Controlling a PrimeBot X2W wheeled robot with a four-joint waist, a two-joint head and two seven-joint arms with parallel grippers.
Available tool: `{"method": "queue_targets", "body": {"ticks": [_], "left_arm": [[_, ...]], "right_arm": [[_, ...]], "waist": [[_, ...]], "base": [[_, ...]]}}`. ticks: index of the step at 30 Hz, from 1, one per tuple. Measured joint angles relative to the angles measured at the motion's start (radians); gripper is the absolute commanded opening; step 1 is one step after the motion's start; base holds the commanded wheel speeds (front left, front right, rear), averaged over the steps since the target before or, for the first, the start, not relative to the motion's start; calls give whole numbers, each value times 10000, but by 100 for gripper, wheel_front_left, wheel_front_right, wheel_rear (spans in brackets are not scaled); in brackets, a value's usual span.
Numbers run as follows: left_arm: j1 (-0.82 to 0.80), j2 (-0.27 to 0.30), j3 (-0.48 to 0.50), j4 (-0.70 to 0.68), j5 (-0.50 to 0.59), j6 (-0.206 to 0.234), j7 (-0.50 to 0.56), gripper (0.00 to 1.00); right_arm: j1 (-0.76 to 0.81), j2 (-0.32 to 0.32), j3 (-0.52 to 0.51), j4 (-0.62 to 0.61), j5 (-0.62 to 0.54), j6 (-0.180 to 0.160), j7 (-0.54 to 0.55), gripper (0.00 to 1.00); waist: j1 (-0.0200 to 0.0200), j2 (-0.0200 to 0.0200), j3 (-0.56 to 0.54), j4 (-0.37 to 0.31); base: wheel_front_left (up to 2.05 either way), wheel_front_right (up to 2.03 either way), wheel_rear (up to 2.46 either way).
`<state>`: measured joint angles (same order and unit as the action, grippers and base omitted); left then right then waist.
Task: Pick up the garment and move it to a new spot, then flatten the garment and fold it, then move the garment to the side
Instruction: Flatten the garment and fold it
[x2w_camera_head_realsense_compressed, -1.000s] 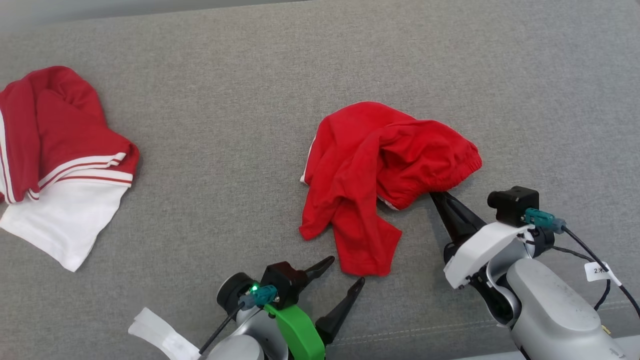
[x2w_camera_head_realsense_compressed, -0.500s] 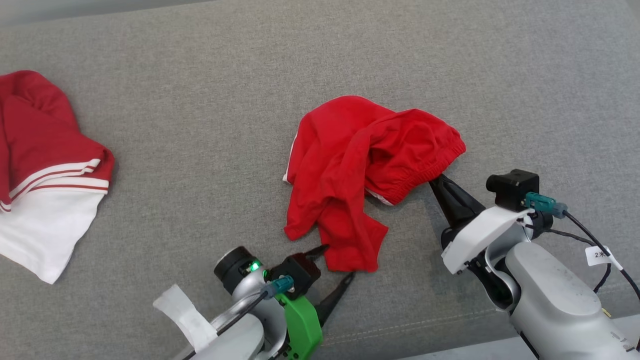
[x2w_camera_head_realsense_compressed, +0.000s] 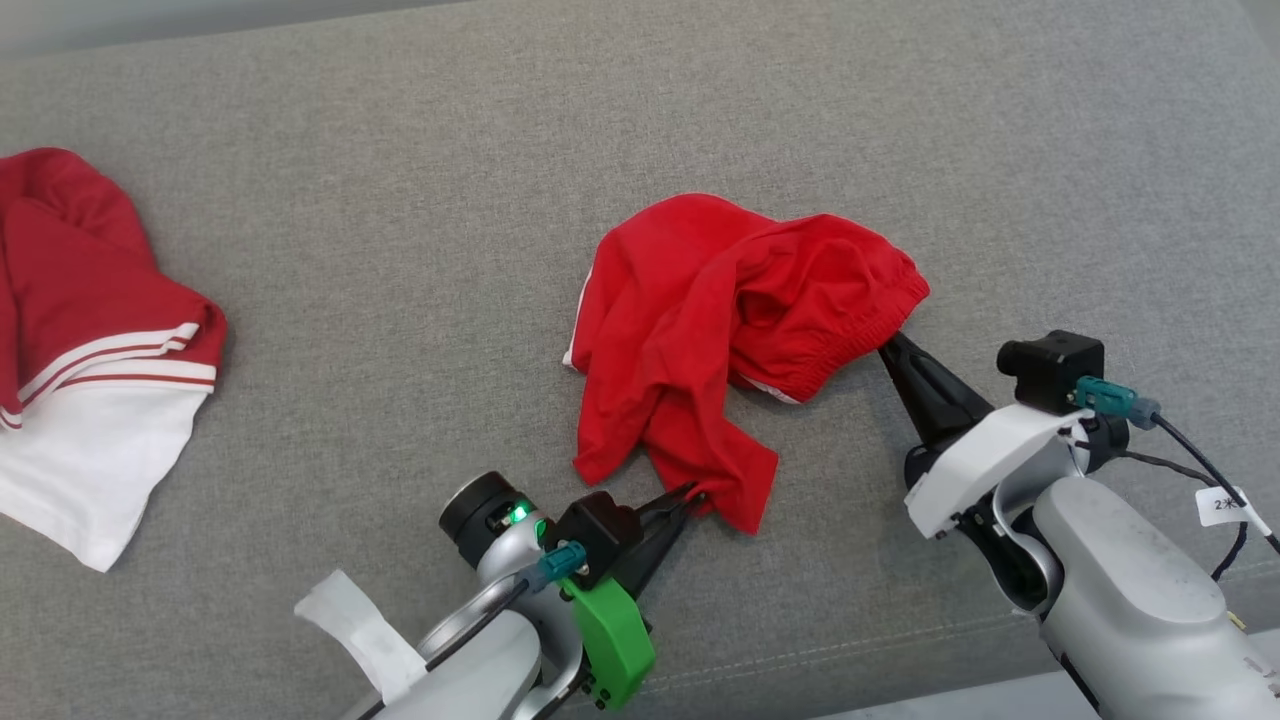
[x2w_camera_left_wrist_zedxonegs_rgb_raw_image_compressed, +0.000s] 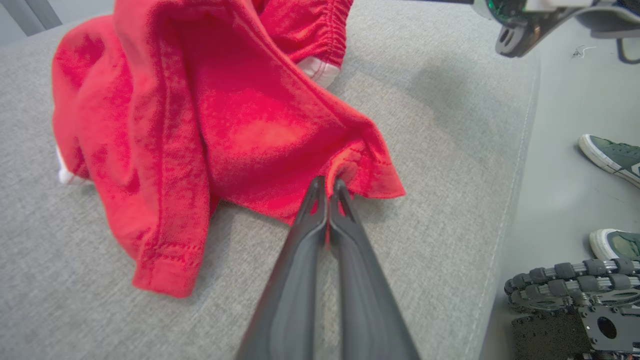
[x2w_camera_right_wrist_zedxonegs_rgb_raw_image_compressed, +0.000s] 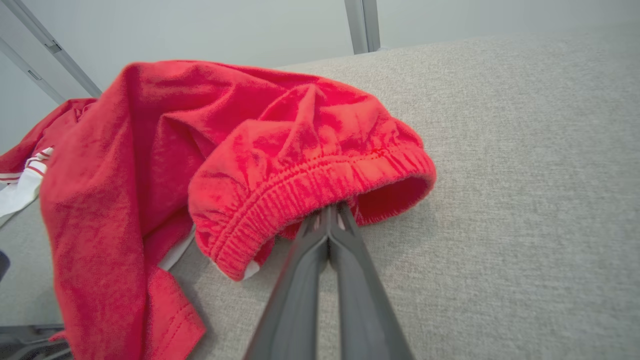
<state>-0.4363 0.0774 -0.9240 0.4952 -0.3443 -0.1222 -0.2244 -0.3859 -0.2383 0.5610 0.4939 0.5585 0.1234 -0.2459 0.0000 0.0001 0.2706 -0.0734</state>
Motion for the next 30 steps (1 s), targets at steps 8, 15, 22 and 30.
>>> {"method": "queue_targets", "body": {"ticks": [8, 15, 22, 30], "left_arm": [[12, -90, 1243, -1638, -1388, -10, -288, 0], [27, 349, 2539, -2242, -2213, -10, -286, 0], [249, 543, 3799, -2019, -3396, -10, -284, 0], [-585, 1425, 4265, -581, -2922, 113, -270, 0]], "right_arm": [[44, -562, -662, -407, 834, -2, -12, 0], [370, -988, -54, -1087, 1847, 0, -13, 0], [667, -1442, 276, -1457, 2272, -2, 19, 0], [654, -1484, 918, -1603, 2186, 0, 267, 0]], "waist": [[0, 0, -534, 162], [0, 0, -1050, 242], [0, 0, -1211, 248], [0, 0, -842, 184]], "base": [[0, 0, 0], [0, 0, 0], [0, 0, 0], [0, 0, 0]]}}
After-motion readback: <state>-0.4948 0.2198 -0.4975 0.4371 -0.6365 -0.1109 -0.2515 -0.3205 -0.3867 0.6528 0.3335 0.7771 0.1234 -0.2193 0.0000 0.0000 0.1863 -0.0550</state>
